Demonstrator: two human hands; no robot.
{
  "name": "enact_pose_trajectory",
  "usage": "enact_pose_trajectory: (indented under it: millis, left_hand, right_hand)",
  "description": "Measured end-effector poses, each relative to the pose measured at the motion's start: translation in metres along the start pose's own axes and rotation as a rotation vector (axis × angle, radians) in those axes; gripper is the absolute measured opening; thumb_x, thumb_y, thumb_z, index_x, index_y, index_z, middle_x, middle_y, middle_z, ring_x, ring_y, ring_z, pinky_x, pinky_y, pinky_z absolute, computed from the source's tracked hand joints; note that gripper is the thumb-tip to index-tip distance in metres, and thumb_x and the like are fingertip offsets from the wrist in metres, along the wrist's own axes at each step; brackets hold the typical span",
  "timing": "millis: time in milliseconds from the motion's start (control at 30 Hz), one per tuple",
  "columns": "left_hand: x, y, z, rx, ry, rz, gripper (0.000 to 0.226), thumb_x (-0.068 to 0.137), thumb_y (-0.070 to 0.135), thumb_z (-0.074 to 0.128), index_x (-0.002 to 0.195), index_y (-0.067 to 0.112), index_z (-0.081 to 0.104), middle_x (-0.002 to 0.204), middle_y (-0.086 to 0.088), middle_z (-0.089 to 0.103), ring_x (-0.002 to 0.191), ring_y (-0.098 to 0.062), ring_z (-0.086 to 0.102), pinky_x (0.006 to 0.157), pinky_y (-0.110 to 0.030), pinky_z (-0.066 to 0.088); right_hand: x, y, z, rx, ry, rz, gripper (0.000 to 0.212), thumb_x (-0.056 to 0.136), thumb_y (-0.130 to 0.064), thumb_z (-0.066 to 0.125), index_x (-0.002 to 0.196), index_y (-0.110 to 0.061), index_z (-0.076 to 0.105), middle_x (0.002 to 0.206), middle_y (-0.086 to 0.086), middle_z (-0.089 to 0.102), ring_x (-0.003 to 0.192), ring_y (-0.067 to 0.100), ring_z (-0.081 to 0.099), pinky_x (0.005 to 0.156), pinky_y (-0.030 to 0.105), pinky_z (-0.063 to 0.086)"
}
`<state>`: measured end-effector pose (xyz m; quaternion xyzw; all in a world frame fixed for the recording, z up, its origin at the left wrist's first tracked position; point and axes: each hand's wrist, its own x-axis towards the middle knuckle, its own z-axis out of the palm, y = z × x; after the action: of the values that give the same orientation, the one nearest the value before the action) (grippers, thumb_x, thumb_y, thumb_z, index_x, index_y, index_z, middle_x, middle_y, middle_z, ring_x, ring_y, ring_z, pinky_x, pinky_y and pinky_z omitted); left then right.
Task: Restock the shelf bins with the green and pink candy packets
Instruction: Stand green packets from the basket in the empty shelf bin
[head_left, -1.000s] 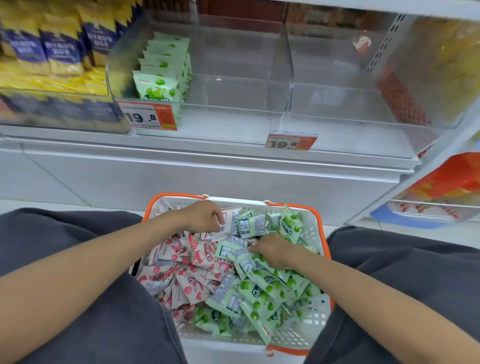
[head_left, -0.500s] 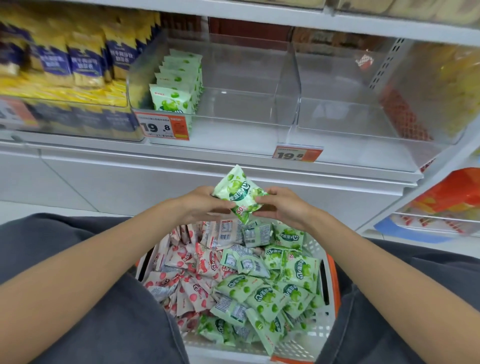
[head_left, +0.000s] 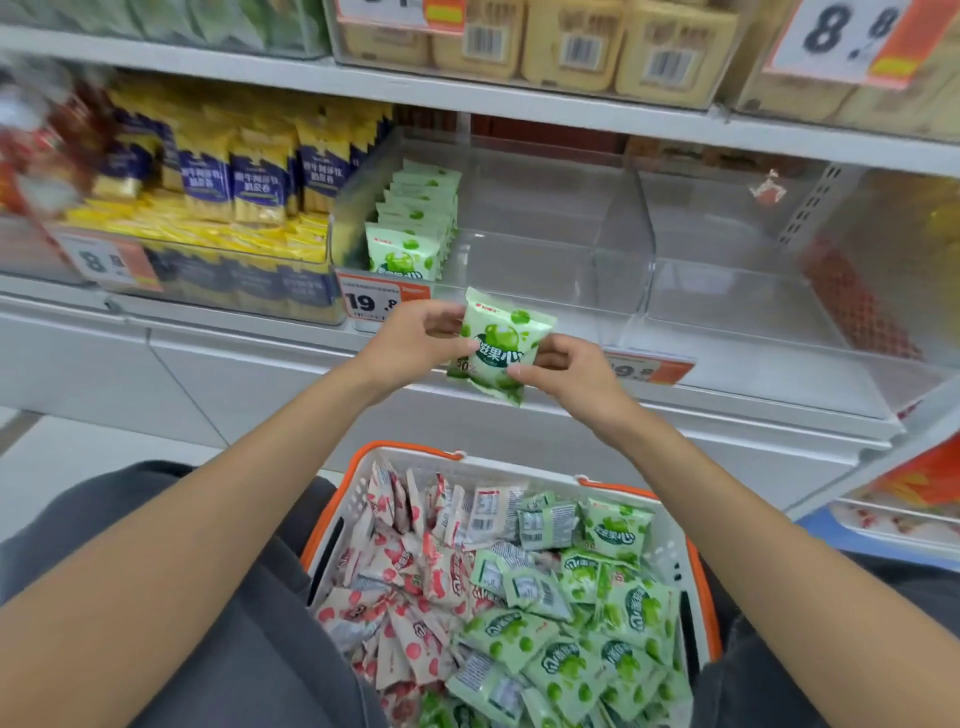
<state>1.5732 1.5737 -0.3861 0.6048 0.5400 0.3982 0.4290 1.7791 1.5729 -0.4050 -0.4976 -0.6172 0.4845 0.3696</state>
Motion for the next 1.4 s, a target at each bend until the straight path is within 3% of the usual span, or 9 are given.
enact_pose_trajectory:
  millis: [133,300,533,700,800,900,1033,1167,1400]
  left_hand:
    - [0.022,0.014,-0.038,-0.001,0.36,0.119,0.026,0.083,0.017,0.077,0.107,0.013,0.068,0.096,0.004,0.069,0.081,-0.002,0.064,0.073,-0.014,0.052]
    - [0.039,-0.001,-0.079,0.131,0.76,0.059,0.006,0.084,0.019,0.066,0.088,0.021,0.063,0.078,0.01,0.06,0.072,-0.006,0.055,0.069,-0.025,0.047]
    - [0.049,-0.009,-0.089,0.162,0.716,0.002,0.008,0.085,0.02,0.067,0.091,0.017,0.061,0.076,0.011,0.055,0.068,-0.002,0.051,0.061,-0.019,0.04]
    - [0.05,-0.008,-0.085,0.15,0.698,-0.04,0.006,0.086,0.015,0.065,0.089,0.018,0.061,0.076,0.009,0.054,0.067,-0.004,0.05,0.061,-0.018,0.04]
    - [0.05,-0.007,-0.084,0.126,0.682,-0.047,0.012,0.085,0.015,0.066,0.081,0.023,0.058,0.074,0.008,0.054,0.068,-0.006,0.051,0.066,-0.023,0.044]
    - [0.049,-0.006,-0.085,0.136,0.678,-0.051,0.007,0.086,0.016,0.066,0.086,0.02,0.061,0.073,0.01,0.055,0.066,-0.003,0.05,0.063,-0.022,0.041]
    - [0.049,-0.006,-0.085,0.144,0.679,-0.053,0.006,0.087,0.018,0.066,0.091,0.019,0.063,0.076,0.009,0.056,0.069,-0.003,0.051,0.063,-0.019,0.041]
    - [0.049,-0.005,-0.085,0.147,0.676,-0.06,0.006,0.087,0.019,0.066,0.091,0.019,0.063,0.077,0.009,0.057,0.07,-0.003,0.052,0.064,-0.019,0.041]
    - [0.048,-0.005,-0.081,0.175,0.662,-0.036,0.007,0.087,0.019,0.067,0.086,0.022,0.061,0.076,0.008,0.054,0.068,-0.003,0.051,0.062,-0.021,0.041]
  right_hand:
    - [0.046,-0.046,0.009,-0.027,0.131,-0.136,0.015,0.082,-0.008,0.075,0.083,-0.018,0.064,0.077,-0.003,0.068,0.059,-0.003,0.059,0.055,0.013,0.043]
    - [0.109,-0.073,0.024,-0.026,0.139,-0.129,0.01,0.082,-0.009,0.075,0.087,-0.015,0.069,0.088,0.007,0.071,0.077,0.014,0.064,0.072,0.028,0.055]
    - [0.141,-0.075,0.038,0.063,0.089,-0.045,0.016,0.085,-0.008,0.072,0.1,-0.006,0.067,0.09,0.007,0.069,0.079,0.016,0.061,0.066,0.023,0.048]
    - [0.145,-0.067,0.063,-0.358,-0.095,0.038,0.012,0.084,0.003,0.066,0.076,-0.005,0.062,0.066,0.006,0.056,0.05,0.006,0.053,0.05,0.016,0.045]
    - [0.155,-0.07,0.065,-0.545,-0.22,0.233,0.008,0.086,-0.006,0.067,0.09,-0.005,0.06,0.077,0.006,0.059,0.076,0.015,0.066,0.068,0.024,0.057]
    - [0.162,-0.074,0.065,-0.508,-0.302,0.396,0.035,0.084,-0.02,0.075,0.112,-0.004,0.062,0.108,0.007,0.067,0.099,0.015,0.067,0.081,0.028,0.058]
    - [0.161,-0.08,0.076,-0.262,-0.37,0.491,0.045,0.081,-0.025,0.078,0.117,-0.003,0.062,0.108,0.012,0.072,0.087,0.017,0.073,0.084,0.03,0.058]
    - [0.164,-0.076,0.086,-0.18,-0.21,0.438,0.042,0.081,-0.021,0.079,0.113,-0.003,0.059,0.101,0.013,0.073,0.073,0.019,0.074,0.066,0.03,0.061]
    - [0.166,-0.078,0.086,-0.157,-0.157,0.416,0.049,0.079,-0.019,0.08,0.118,-0.002,0.055,0.113,0.019,0.065,0.076,0.022,0.071,0.061,0.031,0.06]
